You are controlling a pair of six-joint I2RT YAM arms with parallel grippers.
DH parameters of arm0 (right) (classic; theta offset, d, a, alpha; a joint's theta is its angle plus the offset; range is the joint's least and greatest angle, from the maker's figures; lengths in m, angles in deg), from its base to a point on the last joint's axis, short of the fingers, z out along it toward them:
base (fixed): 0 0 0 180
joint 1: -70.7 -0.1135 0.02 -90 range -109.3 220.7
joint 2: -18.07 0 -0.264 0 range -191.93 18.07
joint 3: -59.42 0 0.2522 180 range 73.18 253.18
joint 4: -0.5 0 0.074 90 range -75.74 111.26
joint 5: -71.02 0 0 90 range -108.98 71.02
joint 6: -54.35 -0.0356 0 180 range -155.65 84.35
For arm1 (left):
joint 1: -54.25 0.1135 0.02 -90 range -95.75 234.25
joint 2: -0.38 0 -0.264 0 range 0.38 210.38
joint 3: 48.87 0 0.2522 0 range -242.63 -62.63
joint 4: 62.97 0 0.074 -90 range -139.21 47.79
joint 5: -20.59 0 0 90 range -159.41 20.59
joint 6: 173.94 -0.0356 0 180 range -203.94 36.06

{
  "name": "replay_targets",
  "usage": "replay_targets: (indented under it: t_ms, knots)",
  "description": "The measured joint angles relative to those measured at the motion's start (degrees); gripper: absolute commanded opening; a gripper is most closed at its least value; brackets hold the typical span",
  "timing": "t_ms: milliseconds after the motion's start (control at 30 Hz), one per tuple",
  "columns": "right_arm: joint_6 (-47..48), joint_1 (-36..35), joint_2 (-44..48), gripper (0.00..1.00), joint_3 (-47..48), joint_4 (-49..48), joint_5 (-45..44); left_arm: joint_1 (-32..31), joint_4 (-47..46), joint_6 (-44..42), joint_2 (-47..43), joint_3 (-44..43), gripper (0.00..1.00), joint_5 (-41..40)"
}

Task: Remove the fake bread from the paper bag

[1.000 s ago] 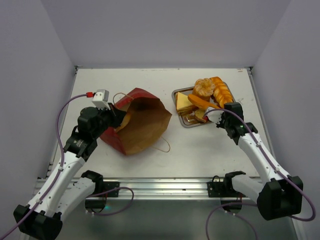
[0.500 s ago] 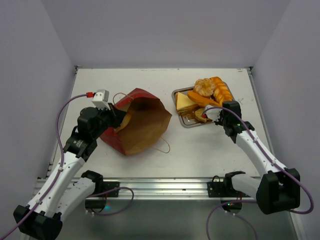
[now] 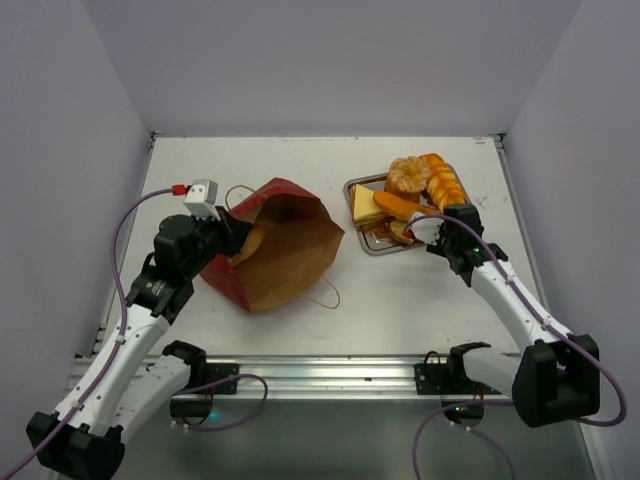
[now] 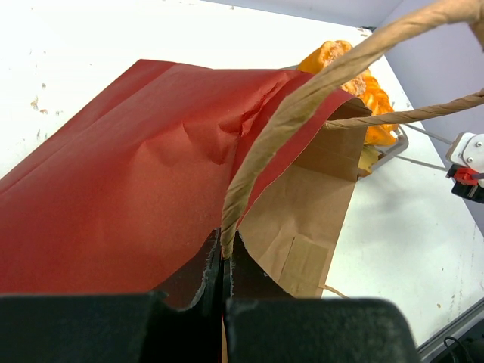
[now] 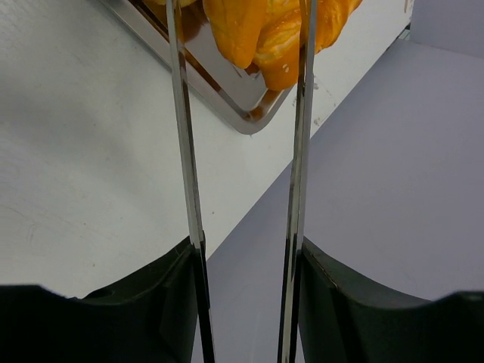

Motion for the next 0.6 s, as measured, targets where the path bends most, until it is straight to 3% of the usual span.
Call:
replay_targets:
  t_ms: [600]
  knots:
    - [-4.8,0.1,4.5,0.50,6.1,10.8,6.0,0.0,0.7,0.0,-0.6,0.0,0.00,0.5]
